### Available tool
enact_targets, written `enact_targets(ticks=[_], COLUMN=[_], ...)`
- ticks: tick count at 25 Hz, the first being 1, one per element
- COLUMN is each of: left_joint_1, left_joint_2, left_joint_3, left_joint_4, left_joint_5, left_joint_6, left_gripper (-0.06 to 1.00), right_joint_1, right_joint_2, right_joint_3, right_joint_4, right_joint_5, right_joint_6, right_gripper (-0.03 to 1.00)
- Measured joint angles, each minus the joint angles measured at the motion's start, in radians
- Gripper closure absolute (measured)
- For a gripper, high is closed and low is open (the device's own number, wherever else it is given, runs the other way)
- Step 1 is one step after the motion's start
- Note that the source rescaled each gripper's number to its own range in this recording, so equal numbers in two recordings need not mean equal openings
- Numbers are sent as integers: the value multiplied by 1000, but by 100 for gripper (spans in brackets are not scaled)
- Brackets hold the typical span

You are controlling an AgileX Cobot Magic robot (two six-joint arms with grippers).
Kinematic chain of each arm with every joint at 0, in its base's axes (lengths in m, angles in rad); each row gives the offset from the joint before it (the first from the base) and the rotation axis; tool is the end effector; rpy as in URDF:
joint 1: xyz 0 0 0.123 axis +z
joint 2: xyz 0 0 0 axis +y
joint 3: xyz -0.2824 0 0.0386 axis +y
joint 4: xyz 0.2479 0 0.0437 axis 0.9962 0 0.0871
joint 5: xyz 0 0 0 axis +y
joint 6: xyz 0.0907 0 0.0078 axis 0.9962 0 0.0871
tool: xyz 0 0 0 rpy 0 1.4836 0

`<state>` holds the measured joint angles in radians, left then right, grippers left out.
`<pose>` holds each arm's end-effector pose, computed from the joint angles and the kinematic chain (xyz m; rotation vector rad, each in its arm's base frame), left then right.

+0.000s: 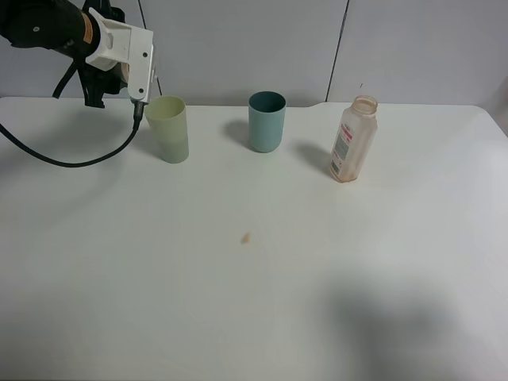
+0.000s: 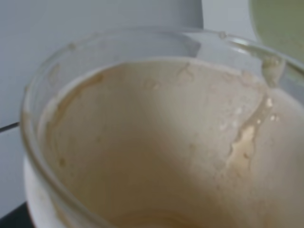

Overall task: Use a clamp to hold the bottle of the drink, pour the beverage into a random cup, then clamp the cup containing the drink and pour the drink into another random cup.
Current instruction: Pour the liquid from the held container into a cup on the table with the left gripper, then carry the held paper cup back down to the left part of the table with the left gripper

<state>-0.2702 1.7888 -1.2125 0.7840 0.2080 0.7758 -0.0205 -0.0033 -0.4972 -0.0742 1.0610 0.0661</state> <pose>0.3917 -0.0946 0.2383 1.7935 1.5050 0.8410 -0.0053 -0.0058 0.2765 0.0919 2.0403 -0.0603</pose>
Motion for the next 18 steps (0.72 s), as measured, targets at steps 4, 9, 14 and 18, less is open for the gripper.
enact_targets(ticks=[4,9,14,18], left_joint_1=[0,0,3,27], left_joint_2=[0,0,0,0], left_joint_3=[0,0,0,0], left_joint_4=[-9,-46,-61,-77], left_joint_5=[0,-22,-56,-90], left_joint_6=[-1,-123,-321,-442], left_gripper=[90,90,90,90], right_joint_1=[0,0,0,0], right_joint_2=[0,0,0,0], right_joint_3=[0,0,0,0], right_joint_4=[0,0,0,0], right_joint_5=[0,0,0,0], right_joint_6=[0,0,0,0], right_gripper=[-3,-3,-3,-3])
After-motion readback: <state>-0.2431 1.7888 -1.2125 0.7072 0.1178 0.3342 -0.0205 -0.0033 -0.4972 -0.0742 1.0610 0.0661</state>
